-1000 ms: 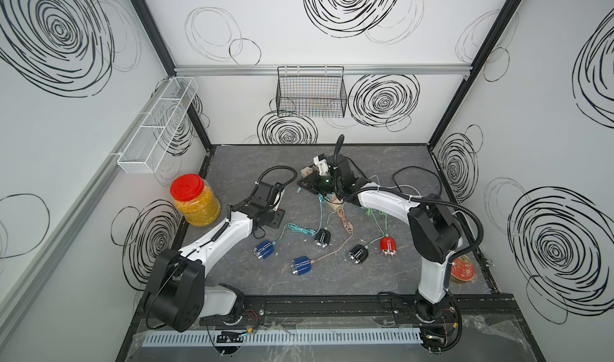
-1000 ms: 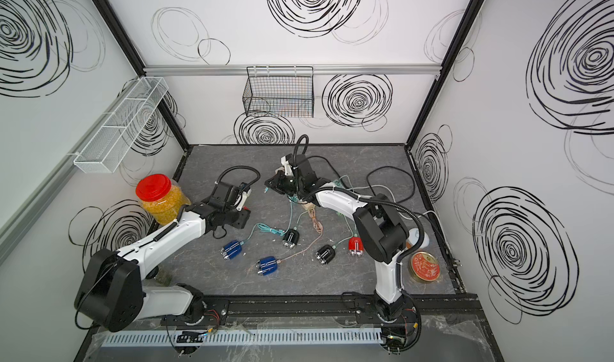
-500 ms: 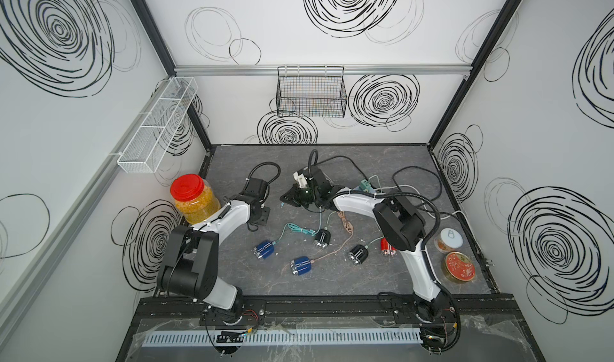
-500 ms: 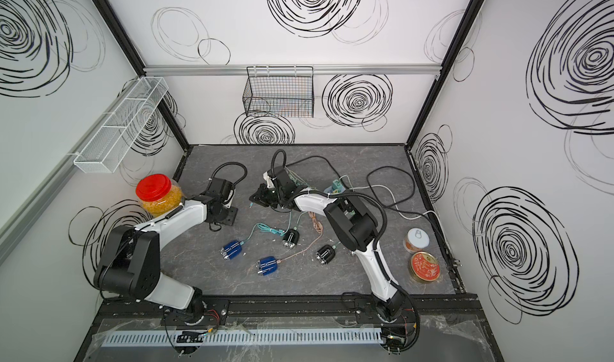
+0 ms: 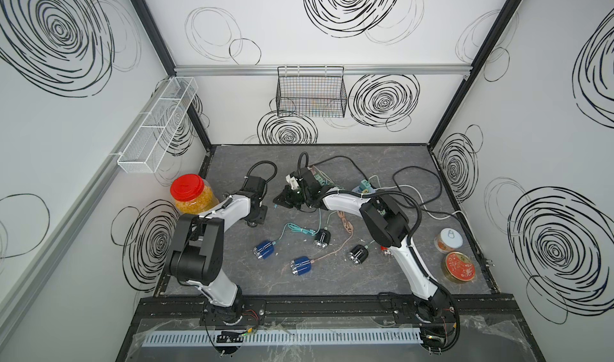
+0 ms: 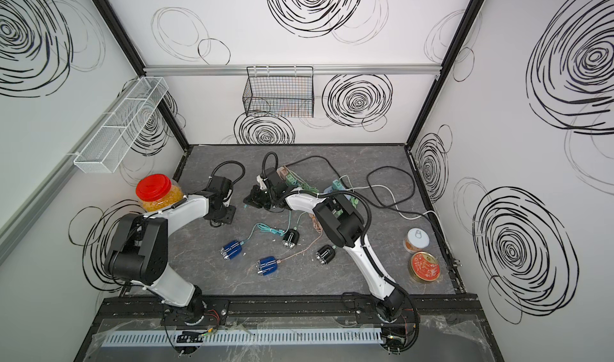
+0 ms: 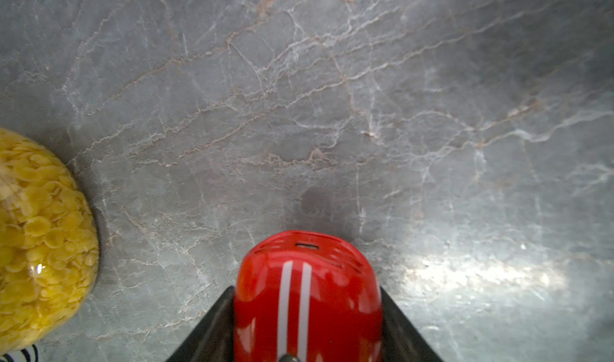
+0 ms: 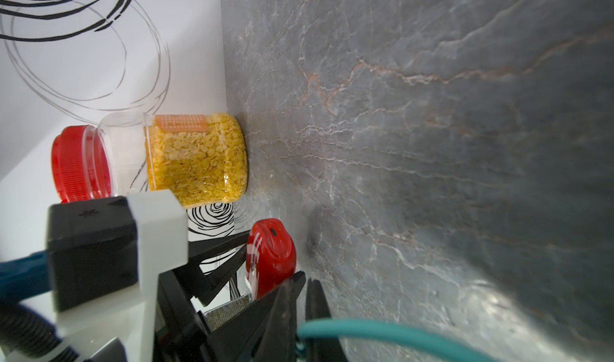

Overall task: Unplug the electric shaver
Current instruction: Place the charging cable at the center of the board.

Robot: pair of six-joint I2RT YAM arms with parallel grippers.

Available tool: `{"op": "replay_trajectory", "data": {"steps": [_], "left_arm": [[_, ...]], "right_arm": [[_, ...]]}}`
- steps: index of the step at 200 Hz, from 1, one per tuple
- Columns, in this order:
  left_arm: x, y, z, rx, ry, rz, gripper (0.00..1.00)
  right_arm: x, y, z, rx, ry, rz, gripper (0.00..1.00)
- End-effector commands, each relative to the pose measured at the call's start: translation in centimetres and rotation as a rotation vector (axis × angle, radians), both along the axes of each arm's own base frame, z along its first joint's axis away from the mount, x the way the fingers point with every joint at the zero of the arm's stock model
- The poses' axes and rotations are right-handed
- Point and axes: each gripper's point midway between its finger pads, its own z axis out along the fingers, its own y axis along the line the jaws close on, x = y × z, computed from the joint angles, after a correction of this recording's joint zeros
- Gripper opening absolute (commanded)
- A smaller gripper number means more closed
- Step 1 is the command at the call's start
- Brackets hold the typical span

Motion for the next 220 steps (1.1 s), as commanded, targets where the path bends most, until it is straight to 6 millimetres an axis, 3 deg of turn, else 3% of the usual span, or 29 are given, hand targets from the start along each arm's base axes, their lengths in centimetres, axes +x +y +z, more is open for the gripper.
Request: {"op": "replay_trajectory", "data": {"steps": [1,79,220], "left_arm": [[0.7,0.1,0.5,-0.007,-0.008,-0.007,0.15],[0.5,-0.1,-0.5,-0.013,0.029,-0.008,0.25],[0.1,-0.5,-1.3,0.003,0.064,-0.025,0.40]], "right_arm": [[-0.6,0.4,-1.2,-0.043,0.013,0.014,0.00],[-1.1,1.6,-3.4,-0.086,0.033,0.036,0.02],[-1.7,1.7,-3.9,-0.124,0.047,0.044,0.19]]}}
